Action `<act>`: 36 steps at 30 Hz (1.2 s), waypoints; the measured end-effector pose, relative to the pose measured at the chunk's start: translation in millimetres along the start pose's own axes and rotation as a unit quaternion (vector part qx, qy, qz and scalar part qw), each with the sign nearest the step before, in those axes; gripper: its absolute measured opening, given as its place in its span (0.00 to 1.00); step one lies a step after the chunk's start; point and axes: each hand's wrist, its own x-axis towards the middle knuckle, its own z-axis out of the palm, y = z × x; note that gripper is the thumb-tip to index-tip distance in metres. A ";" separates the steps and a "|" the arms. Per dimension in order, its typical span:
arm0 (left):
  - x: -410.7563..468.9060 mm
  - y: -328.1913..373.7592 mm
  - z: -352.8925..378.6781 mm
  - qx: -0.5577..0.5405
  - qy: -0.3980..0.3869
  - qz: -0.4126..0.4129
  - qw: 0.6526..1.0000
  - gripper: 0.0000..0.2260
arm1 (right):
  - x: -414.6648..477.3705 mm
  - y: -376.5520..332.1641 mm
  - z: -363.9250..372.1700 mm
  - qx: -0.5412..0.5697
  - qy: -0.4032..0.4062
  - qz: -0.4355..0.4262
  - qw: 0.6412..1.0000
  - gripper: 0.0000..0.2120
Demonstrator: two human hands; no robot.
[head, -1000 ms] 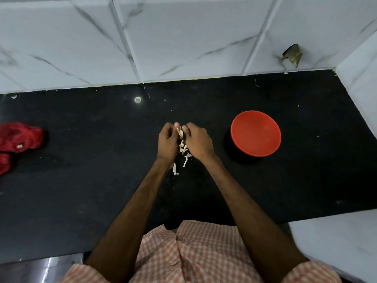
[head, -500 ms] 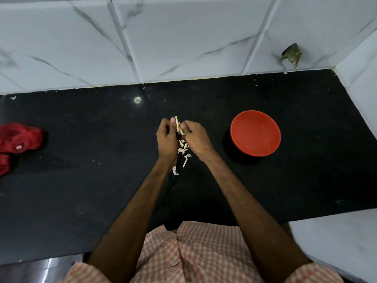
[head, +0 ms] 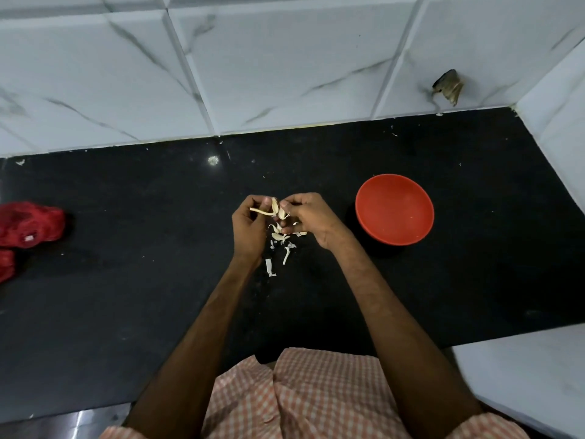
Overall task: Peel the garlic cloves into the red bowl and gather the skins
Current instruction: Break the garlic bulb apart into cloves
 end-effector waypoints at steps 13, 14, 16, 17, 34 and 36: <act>-0.6 -1.3 -0.9 0.011 -0.038 0.005 0.999 0.04 | 4.2 17.7 1.7 -0.126 0.043 -0.067 0.989 0.07; -1.2 -1.0 1.3 0.007 -0.040 -0.001 0.999 0.05 | 4.6 18.5 3.4 -0.123 0.046 -0.071 0.989 0.07; -1.9 -1.6 7.9 -0.008 -0.027 -0.027 0.999 0.08 | 3.8 18.9 9.1 -0.097 0.039 -0.077 0.992 0.10; -1.4 -1.1 11.2 -0.017 -0.016 -0.044 0.999 0.09 | 3.0 17.9 12.3 -0.088 0.035 -0.082 0.992 0.11; -8.6 -17.2 -12.5 0.015 0.054 -0.069 0.996 0.07 | 18.8 72.9 -11.8 -0.398 0.114 -0.116 0.903 0.08; -8.2 -22.3 -18.9 0.024 0.057 -0.066 0.996 0.06 | 17.3 73.8 -8.6 -0.448 0.122 -0.130 0.876 0.14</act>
